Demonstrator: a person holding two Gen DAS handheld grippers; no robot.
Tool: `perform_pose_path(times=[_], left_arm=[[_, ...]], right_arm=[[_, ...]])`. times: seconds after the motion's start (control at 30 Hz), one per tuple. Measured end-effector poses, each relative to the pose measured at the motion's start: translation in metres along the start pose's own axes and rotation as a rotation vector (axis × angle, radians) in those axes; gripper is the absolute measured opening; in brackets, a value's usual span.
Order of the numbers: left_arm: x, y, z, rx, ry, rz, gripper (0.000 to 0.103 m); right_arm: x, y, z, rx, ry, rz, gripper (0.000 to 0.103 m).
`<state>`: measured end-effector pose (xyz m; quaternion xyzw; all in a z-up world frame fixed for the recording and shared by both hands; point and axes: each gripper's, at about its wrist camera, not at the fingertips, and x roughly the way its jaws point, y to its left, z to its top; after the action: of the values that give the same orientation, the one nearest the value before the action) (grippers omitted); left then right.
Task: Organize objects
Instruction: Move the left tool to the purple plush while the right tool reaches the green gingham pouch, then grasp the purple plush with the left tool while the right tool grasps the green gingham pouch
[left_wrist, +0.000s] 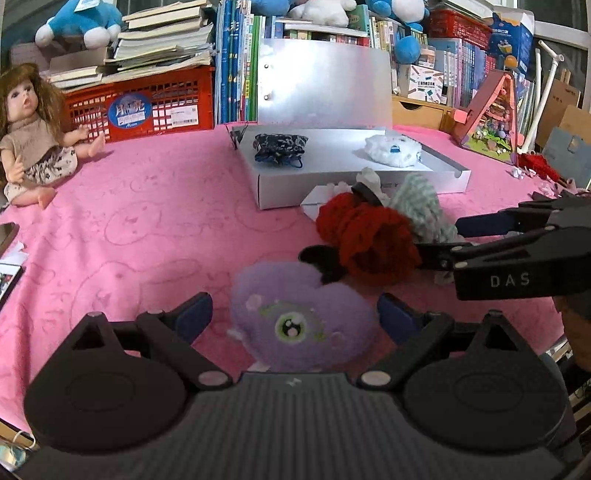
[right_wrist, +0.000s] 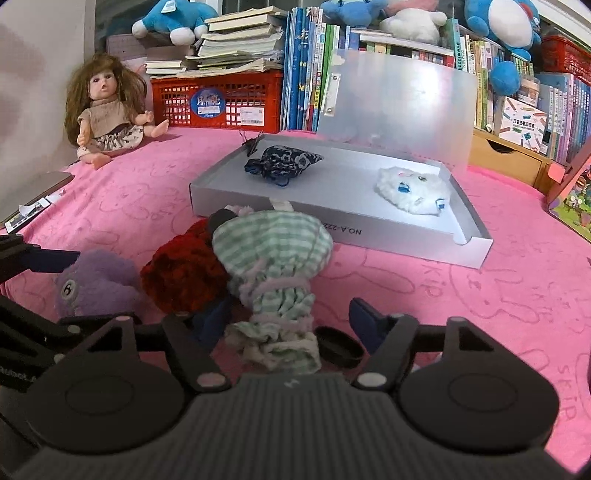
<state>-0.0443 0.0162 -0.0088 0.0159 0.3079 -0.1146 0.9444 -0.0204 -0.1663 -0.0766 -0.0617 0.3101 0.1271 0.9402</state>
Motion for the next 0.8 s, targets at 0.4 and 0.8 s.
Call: perform_pose_path(times=[0.4,0.8], left_arm=[[0.006,-0.008,-0.003,0.052,0.015,0.043,0.095],[0.001,-0.010,0.001,0.044,0.015,0.039,0.077]], right_arm=[[0.002,0.002,-0.001,0.007,0.004,0.033,0.062],[0.000,-0.003,0.002,0.053,-0.003,0.043,0.042]])
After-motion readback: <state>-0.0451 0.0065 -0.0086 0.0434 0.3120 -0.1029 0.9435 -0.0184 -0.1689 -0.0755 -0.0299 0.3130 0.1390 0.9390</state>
